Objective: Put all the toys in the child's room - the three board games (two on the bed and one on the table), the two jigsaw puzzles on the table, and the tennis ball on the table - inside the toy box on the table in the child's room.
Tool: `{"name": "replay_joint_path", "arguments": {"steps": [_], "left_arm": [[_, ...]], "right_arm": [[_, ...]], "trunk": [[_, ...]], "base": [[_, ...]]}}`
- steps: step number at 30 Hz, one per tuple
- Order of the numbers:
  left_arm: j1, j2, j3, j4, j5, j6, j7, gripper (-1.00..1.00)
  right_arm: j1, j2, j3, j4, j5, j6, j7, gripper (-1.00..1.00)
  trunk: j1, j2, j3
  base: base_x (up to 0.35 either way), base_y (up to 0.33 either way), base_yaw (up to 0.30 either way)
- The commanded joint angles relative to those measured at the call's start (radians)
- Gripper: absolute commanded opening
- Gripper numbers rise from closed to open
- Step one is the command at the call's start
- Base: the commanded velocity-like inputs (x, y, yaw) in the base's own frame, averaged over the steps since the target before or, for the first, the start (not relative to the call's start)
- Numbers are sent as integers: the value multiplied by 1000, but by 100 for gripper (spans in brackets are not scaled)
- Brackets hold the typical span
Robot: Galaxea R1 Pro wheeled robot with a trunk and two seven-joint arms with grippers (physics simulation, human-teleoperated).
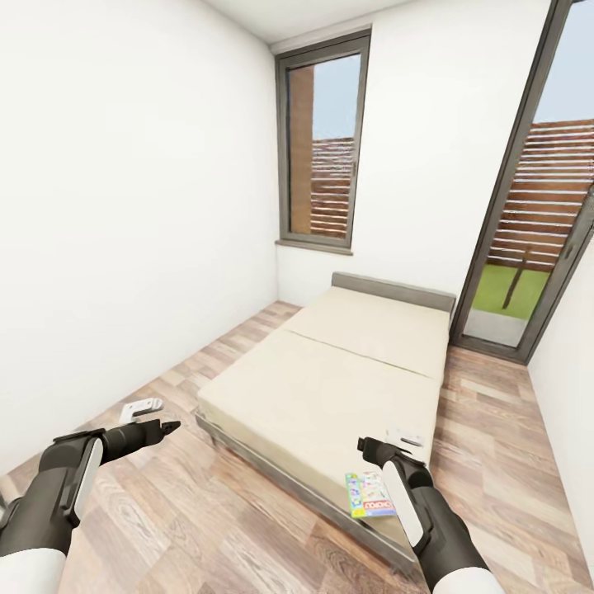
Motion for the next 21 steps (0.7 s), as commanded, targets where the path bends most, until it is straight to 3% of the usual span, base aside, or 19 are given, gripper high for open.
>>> {"name": "replay_joint_path", "arguments": {"steps": [1, 11, 21], "left_arm": [[-1, 0, 2, -1, -5, 5, -7, 100], [-1, 1, 1, -1, -5, 4, -7, 100], [-1, 0, 0, -1, -5, 4, -7, 100]], "right_arm": [[-1, 0, 1, -1, -10, 2, -8, 100], [-1, 1, -1, -1, -10, 1, -9, 100], [-1, 1, -1, -1, -10, 0, -9, 100]], "trunk": [[1, -3, -4], [1, -3, -19], [1, -3, -23]], "base": [[0, 0, -118], [0, 0, -135], [0, 0, -238]]}}
